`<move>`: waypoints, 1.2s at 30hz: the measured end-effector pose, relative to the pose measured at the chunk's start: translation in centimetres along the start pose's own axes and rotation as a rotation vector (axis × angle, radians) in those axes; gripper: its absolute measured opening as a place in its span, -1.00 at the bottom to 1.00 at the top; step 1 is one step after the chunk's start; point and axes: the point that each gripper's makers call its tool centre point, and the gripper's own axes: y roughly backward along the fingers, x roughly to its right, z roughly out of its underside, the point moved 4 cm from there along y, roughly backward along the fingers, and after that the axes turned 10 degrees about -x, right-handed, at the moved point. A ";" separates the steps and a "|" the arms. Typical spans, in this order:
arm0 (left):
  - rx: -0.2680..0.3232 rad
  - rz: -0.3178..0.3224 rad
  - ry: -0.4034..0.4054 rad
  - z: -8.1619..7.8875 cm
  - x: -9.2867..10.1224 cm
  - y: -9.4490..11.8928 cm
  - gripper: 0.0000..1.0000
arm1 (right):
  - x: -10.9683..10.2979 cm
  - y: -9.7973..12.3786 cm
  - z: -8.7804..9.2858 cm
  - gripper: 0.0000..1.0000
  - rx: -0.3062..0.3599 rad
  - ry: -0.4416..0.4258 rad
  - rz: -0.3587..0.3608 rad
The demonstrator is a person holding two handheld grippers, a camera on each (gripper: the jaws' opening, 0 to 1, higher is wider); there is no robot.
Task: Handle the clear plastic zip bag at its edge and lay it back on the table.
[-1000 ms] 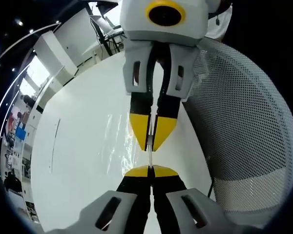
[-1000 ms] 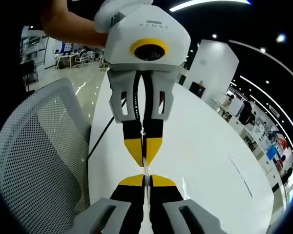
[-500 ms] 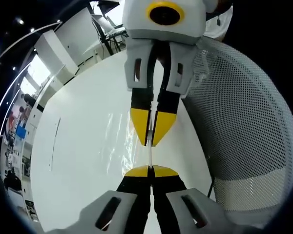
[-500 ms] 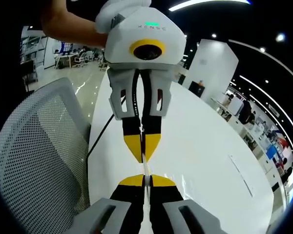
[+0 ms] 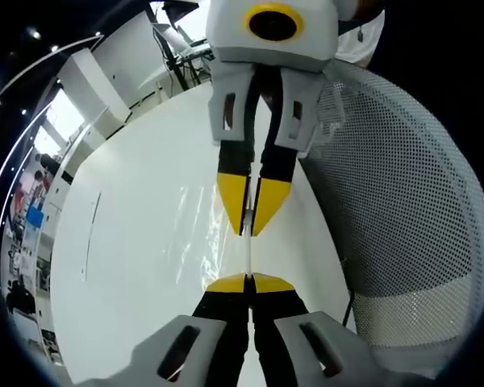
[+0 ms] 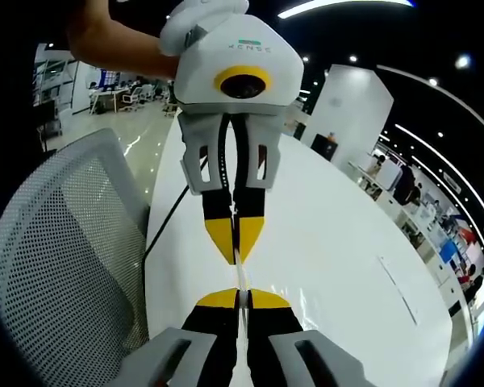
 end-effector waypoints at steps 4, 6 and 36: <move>0.000 -0.001 0.001 0.0 0.0 0.0 -1.00 | 0.0 0.0 0.0 -1.00 0.000 0.000 0.000; 0.000 -0.001 0.002 0.1 0.0 0.1 -1.00 | -0.1 0.0 -0.1 -1.00 0.000 0.000 -0.001; -0.017 -0.007 0.019 1.3 0.1 0.6 -1.00 | 0.0 0.3 0.3 -1.00 -0.009 -0.005 0.003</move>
